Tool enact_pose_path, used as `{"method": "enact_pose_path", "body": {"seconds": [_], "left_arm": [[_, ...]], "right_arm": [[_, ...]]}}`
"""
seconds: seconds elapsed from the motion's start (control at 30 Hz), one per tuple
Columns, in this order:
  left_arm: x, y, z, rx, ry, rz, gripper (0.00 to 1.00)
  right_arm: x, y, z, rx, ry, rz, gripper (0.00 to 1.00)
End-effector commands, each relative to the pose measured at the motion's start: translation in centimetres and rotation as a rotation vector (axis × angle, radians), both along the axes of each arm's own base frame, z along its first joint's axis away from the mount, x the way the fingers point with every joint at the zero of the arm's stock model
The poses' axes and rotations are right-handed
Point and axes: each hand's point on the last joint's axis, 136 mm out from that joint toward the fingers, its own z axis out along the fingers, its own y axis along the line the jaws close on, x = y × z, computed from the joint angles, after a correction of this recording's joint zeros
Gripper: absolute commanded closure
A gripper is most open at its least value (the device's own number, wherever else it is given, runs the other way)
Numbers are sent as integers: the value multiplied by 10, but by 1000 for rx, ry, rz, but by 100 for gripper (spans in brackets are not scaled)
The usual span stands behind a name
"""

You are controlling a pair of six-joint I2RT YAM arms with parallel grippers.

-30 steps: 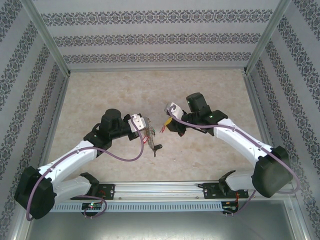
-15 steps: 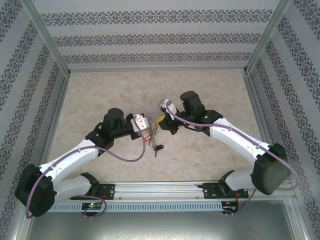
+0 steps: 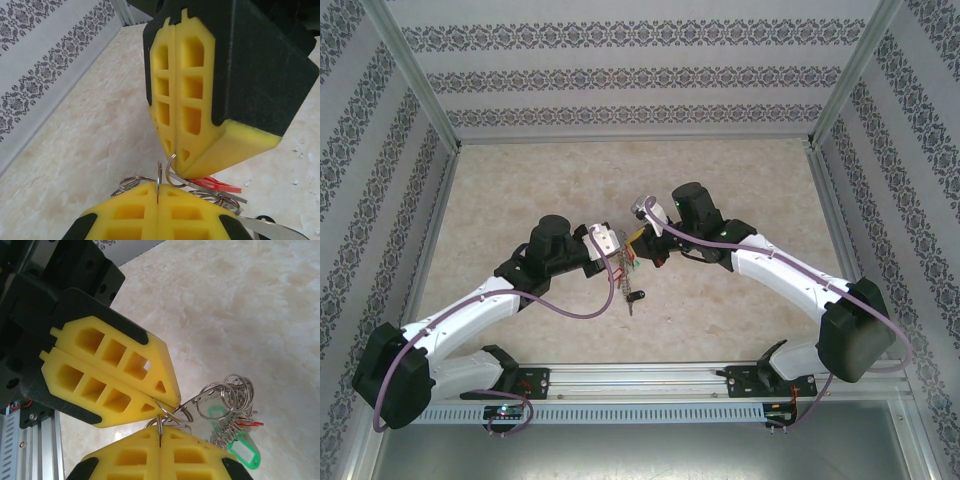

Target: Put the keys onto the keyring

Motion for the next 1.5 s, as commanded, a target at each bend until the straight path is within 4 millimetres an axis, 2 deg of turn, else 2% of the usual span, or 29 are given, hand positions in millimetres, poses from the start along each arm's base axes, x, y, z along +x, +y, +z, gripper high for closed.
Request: {"method": "enact_pose_path", "body": {"seconds": [0.0,0.23,0.6,0.77,0.97,1.2,1.47], "left_arm": [[1,-14,38,-85,-69,-28,100],[0,-13,36,-81,-65,-23,100],[-9,-17,45,-111,-118,-74,100],[-11,-17,46,-108,-121,-79,100],[-14,-16,56,-149,-151,-85,100],[-18,-16,69,-211,-175,-89,100],[-18,-15,72,-252,-171,-79,100]], "right_arm": [[3,6,12,37,-39,-11,100],[8,5,14,34,-47,-38,100],[26,-2,3,22,13,-158,100],[31,-10,0,42,58,-187,100],[34,-15,-10,47,122,-201,100],[32,-12,-10,74,150,-180,100],[25,-8,-2,145,190,-114,100]]}}
